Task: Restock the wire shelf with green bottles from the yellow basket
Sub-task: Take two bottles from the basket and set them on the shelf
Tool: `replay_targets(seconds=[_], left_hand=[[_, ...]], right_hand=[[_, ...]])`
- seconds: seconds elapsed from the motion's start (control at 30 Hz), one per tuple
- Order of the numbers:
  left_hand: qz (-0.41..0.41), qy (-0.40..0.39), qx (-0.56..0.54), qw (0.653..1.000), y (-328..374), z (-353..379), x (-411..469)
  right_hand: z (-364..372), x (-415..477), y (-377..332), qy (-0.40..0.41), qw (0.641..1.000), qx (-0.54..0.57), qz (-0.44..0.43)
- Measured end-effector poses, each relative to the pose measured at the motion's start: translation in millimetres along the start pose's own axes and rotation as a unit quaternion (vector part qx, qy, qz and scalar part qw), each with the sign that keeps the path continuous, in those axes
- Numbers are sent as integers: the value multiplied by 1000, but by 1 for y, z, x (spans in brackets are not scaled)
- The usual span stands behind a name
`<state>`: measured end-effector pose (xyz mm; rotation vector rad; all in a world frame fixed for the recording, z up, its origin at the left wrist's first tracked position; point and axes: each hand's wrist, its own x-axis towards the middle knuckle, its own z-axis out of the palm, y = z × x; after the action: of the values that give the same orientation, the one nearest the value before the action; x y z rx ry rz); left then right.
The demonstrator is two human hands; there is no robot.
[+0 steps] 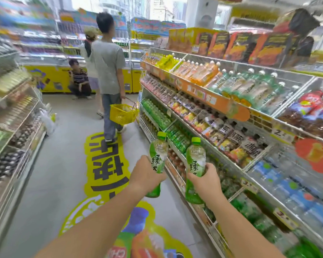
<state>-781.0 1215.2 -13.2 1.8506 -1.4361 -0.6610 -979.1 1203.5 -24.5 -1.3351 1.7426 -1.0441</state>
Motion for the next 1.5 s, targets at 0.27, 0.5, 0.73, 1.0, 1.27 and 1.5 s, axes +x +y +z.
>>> replay_targets(seconds=[0.27, 0.5, 0.73, 1.0, 1.27, 1.5], left_hand=[[-29, 27, -10, 999, -35, -35, 77], [-62, 68, -34, 995, -47, -45, 167], [-68, 68, -40, 995, -41, -28, 285], [-51, 19, -34, 998, -24, 18, 415], [-3, -74, -23, 997, -16, 102, 531], [56, -188, 10, 981, -31, 177, 630]], right_hand=[[85, 67, -39, -27, 999, -2, -21], [144, 148, -70, -71, 996, 42, -25], [184, 264, -91, -82, 994, 70, -33], [187, 384, -97, -60, 996, 57, -21], [187, 473, -60, 13, 997, 51, 48], [215, 528, -13, 110, 983, 47, 139]])
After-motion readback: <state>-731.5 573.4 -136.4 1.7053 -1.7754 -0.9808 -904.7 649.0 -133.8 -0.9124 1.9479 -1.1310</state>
